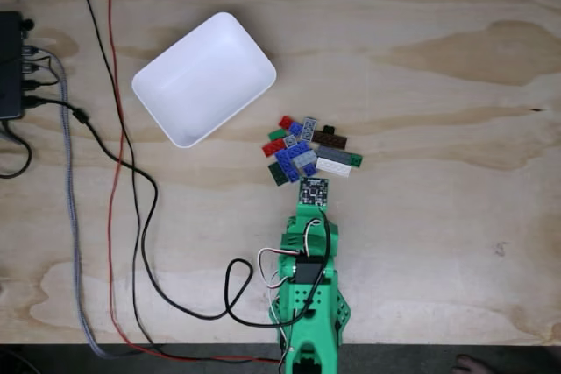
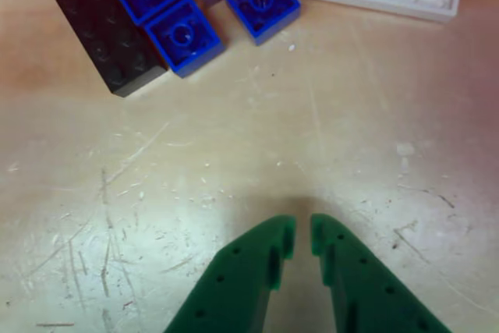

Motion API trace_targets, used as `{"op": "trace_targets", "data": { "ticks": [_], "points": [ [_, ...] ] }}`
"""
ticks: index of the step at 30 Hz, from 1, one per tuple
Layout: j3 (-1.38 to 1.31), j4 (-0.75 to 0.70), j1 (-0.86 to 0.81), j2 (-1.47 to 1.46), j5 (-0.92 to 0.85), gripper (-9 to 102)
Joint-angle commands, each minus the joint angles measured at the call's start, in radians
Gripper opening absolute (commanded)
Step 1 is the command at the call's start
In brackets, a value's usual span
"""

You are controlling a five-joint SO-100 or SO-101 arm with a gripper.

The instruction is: Put all lego bricks in the bin.

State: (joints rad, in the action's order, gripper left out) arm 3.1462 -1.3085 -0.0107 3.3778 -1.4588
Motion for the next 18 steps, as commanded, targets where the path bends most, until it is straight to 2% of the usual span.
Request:
{"op": "trace_targets", "data": {
  "ticks": [1,10,15,18],
  "points": [
    [0.0,-0.018,0.009,-0.003,-0.003,0],
    [-0.012,-0.012,0.043,-0.015,0.034,0],
    [-0.397,0.121,0.178,-0.537,0.374,3],
    [-0.554,0.141,0.253,-0.792,0.594,13]
  ]
}}
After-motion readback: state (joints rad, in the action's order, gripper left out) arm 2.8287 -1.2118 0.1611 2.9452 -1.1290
